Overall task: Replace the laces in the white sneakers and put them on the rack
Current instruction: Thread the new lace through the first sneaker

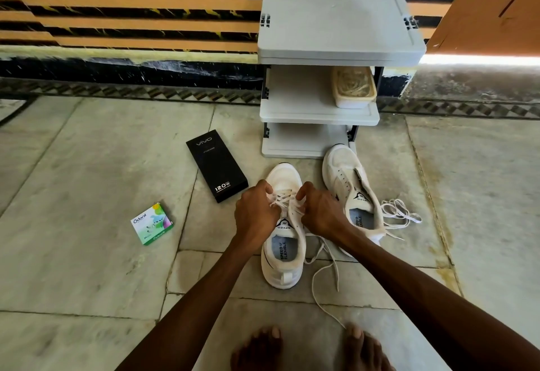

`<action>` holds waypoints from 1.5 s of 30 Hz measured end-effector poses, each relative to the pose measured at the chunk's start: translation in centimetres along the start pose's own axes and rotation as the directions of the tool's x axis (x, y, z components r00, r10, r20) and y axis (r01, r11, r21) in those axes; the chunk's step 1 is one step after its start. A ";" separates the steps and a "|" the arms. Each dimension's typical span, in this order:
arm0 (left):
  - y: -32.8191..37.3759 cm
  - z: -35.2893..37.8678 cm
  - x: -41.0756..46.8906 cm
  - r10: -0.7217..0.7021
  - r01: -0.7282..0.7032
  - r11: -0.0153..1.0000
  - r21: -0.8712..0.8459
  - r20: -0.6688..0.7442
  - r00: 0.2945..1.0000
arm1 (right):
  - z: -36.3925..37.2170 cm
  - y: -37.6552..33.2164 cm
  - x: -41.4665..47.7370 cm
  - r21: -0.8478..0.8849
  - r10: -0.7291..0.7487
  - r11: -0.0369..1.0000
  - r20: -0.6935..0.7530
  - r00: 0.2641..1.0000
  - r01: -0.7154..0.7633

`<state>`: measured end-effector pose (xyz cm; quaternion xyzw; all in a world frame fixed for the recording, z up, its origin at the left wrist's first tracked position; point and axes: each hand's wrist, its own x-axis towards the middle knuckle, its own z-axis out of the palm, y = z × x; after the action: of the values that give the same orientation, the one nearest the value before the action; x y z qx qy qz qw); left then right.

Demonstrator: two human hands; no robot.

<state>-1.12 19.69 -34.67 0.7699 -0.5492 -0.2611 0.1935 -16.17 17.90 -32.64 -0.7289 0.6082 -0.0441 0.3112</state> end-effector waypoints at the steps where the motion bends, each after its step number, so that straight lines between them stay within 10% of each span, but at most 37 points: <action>1: 0.1 0.0 -0.1 0.001 -0.001 1.000 0.002 -0.011 1.000 | 0.1 -0.1 -0.2 -0.044 -0.006 0.999 0.008 1.000 0.006; 15: 0.0 -0.1 -0.5 0.010 -0.009 0.999 0.041 -0.014 1.000 | 0.3 0.0 -1.2 -0.251 -0.136 0.963 -0.152 0.979 0.095; 39: 0.8 -0.4 -0.8 0.037 -0.037 0.995 0.095 0.004 0.999 | -0.4 -1.1 -0.9 -0.391 -0.064 0.918 0.022 0.998 0.067; 45: 1.1 0.3 -1.9 0.078 -0.080 0.983 0.168 0.022 0.997 | -1.7 -0.9 0.6 -0.163 -0.078 0.983 0.022 0.997 0.081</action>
<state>-2.56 21.13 -33.92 0.7591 -0.6009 -0.2117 0.1339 -16.02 16.71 -31.02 -0.7760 0.5778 -0.0009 0.2528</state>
